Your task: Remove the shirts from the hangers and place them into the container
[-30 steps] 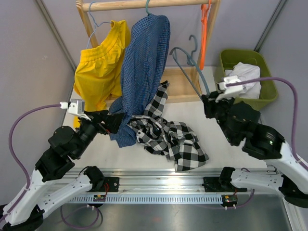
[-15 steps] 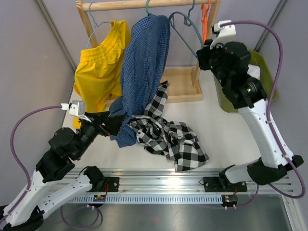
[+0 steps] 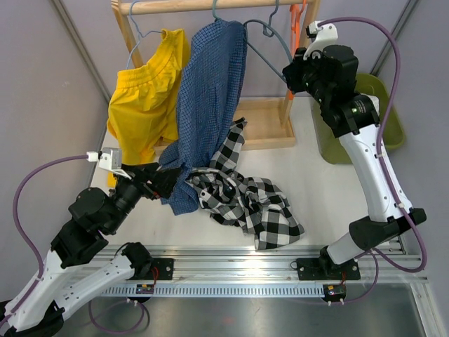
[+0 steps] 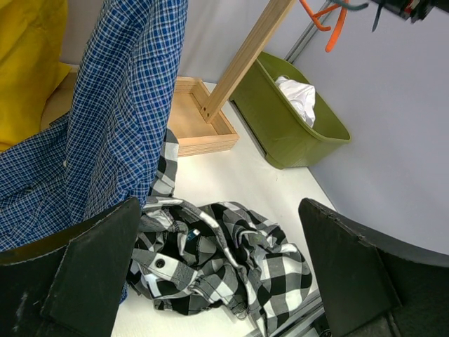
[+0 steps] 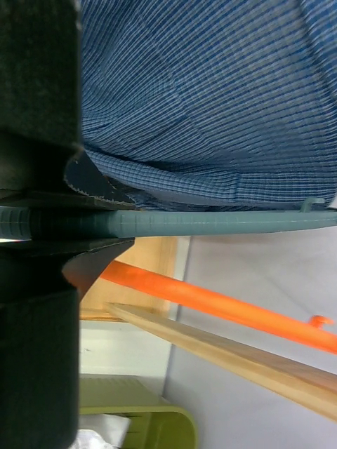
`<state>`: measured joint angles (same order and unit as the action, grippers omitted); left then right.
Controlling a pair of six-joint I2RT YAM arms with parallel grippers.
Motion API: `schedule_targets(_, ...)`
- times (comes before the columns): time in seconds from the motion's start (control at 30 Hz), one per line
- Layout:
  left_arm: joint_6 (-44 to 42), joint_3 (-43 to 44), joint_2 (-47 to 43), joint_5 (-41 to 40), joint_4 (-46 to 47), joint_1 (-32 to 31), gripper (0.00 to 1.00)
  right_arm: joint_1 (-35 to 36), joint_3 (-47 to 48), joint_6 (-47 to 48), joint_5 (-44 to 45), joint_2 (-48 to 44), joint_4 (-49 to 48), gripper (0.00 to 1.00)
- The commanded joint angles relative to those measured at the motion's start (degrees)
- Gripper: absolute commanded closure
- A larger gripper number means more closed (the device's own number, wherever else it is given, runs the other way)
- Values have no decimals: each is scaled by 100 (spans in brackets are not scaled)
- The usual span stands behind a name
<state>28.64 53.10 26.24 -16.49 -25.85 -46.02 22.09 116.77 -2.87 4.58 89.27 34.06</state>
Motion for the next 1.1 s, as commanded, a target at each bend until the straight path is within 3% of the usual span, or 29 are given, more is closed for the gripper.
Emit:
schedule_targets(0.0,-78,-19,-40,32,264,14,1,-55,-505,-143,-53,-349,-374,100)
schedule_targets(0.2,-34,-72,4,67,343,14,1,-47,-1103,-301,-203,-832,-410,100)
schedule_targets(0.23,-26,-72,21,76,343,14,1,-55,-1182,-328,-238,-902,-401,91)
schedule_targets(0.27,-8,-81,30,85,343,14,1,-47,-1331,-371,-334,-990,-392,74)
schedule_targets(0.3,-8,-89,48,111,352,14,1,-47,-1419,-380,-413,-1200,-392,48)
schedule_targets(0.33,-8,-81,65,102,352,5,1,-47,-1533,-415,-431,-1332,-409,37)
schedule_targets(0.4,10,-89,83,120,352,14,1,-38,-2016,-582,-852,-1822,-479,1)
schedule_targets(0.6,1,-107,180,129,370,5,1,497,-3844,-1110,-1556,-3229,-858,1)
schedule_targets(0.8,18,-107,355,137,405,14,1,1964,-5602,-1566,-898,-3663,-744,1)
schedule_targets(1.07,18,-142,470,102,466,5,1,2107,-8133,-2884,218,-3610,-901,1)
